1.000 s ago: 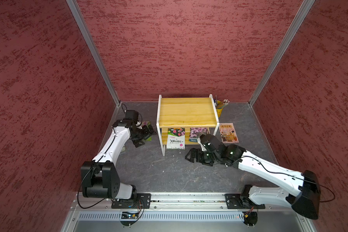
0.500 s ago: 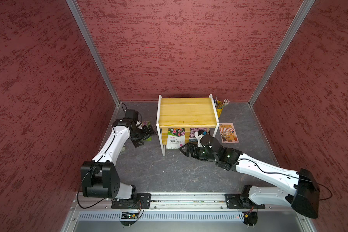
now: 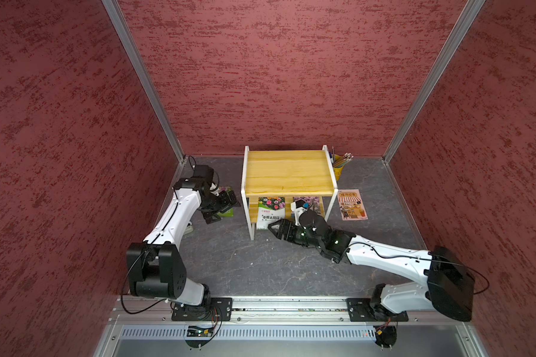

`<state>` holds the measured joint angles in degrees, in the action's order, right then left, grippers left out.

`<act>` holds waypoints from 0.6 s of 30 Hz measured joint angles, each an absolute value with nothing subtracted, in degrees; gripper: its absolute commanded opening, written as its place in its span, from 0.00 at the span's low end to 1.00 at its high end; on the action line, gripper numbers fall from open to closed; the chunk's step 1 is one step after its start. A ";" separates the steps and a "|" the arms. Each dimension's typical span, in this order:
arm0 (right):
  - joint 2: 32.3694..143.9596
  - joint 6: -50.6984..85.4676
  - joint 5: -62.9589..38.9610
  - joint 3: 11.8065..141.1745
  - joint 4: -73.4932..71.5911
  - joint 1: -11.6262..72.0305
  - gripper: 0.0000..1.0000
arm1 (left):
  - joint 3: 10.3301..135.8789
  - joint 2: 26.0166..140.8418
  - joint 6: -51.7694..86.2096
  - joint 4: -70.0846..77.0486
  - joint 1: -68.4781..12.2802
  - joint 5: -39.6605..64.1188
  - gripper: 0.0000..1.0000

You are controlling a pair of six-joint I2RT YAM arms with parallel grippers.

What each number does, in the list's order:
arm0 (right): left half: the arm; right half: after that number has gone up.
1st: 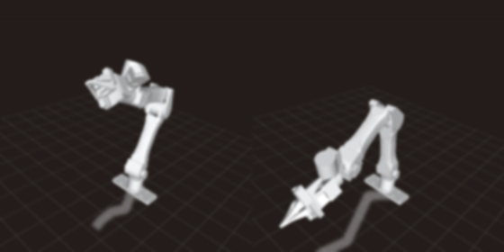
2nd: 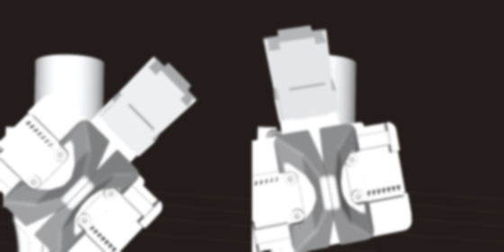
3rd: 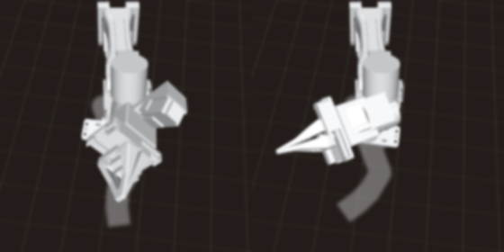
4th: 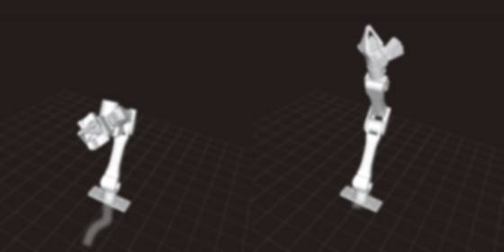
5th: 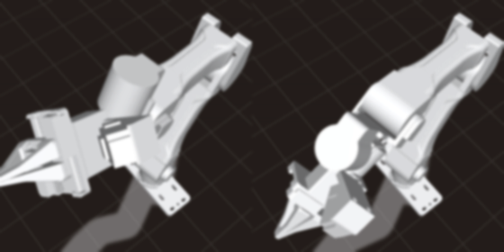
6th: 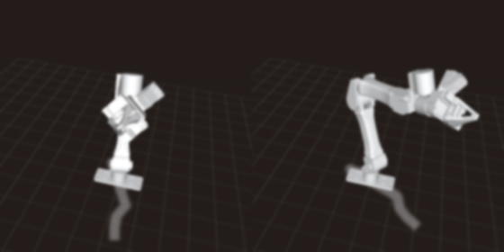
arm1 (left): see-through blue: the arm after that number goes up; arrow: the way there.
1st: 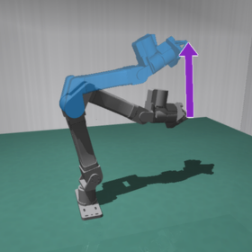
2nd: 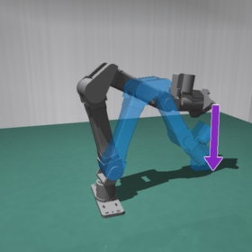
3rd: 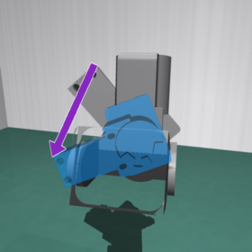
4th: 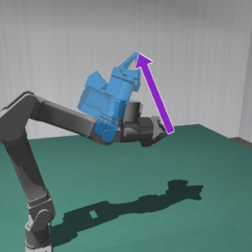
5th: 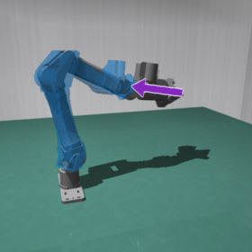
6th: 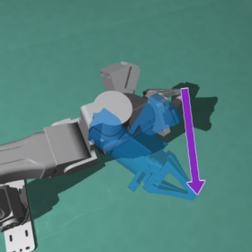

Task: Take the seed bag off the shelf
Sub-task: Pick up the seed packet from the shelf.

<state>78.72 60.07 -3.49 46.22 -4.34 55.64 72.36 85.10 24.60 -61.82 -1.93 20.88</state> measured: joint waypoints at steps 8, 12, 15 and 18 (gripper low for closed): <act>78.87 60.01 -1.52 46.22 -7.25 55.79 0.64 | 72.31 86.30 24.53 -61.93 -2.02 20.91 1.00; 78.85 59.99 -1.15 46.22 -8.88 55.81 0.47 | 72.31 86.59 24.53 -61.91 -2.50 20.93 1.00; 78.87 60.07 -1.15 46.22 -9.80 55.83 0.34 | 72.31 86.85 24.56 -61.89 -2.79 20.95 1.00; 78.87 60.16 -1.17 46.22 -10.33 55.86 0.25 | 72.31 87.00 24.56 -61.82 -2.92 20.95 1.00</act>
<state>78.87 60.16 -1.17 46.22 -10.33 55.86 72.31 87.00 24.56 -61.82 -2.92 20.95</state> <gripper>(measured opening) 0.289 0.996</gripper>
